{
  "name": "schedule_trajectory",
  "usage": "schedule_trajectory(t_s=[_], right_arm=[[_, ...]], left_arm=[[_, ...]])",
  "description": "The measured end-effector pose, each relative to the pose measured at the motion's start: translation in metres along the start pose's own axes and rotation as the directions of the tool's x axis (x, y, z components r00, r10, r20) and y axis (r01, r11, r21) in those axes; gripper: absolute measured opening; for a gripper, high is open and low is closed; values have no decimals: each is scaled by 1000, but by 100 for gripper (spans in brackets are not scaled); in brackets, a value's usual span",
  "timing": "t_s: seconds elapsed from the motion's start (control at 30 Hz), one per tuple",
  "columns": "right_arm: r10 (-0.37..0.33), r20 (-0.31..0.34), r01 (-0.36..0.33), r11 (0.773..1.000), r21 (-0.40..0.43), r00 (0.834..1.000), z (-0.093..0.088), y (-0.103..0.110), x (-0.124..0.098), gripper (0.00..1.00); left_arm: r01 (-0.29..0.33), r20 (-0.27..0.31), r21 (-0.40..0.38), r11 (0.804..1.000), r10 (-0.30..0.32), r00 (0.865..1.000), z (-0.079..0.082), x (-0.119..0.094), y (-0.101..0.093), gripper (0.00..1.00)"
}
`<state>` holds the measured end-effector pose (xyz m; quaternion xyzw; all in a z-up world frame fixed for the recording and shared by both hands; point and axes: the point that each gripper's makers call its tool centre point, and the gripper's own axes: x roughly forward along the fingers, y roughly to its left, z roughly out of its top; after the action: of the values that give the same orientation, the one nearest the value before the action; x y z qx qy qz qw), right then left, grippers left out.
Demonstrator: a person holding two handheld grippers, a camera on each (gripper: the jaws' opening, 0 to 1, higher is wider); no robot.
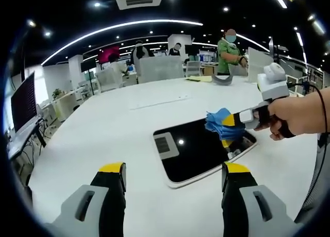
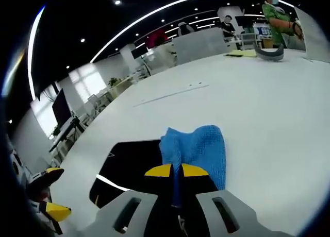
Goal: Wipe the mirror surface with the cleaning cloth until all visible marks leave the cleaned area.
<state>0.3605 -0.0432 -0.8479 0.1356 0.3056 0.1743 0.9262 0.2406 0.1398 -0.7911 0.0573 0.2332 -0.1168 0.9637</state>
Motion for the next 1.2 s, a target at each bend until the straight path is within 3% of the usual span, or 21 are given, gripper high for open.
schedule_trajectory(t_s=[0.5,1.2], right_arm=[[27,-20,-27,1000,3,999,-8,33,-6,1],[63,-45,-64,998,-19,997,-11,57,16,1]], left_arm=[[-4,1,5,1000,4,1000,0,1,1,76],[-2,-5,1,1000,2,1000,-1,0,2,76]])
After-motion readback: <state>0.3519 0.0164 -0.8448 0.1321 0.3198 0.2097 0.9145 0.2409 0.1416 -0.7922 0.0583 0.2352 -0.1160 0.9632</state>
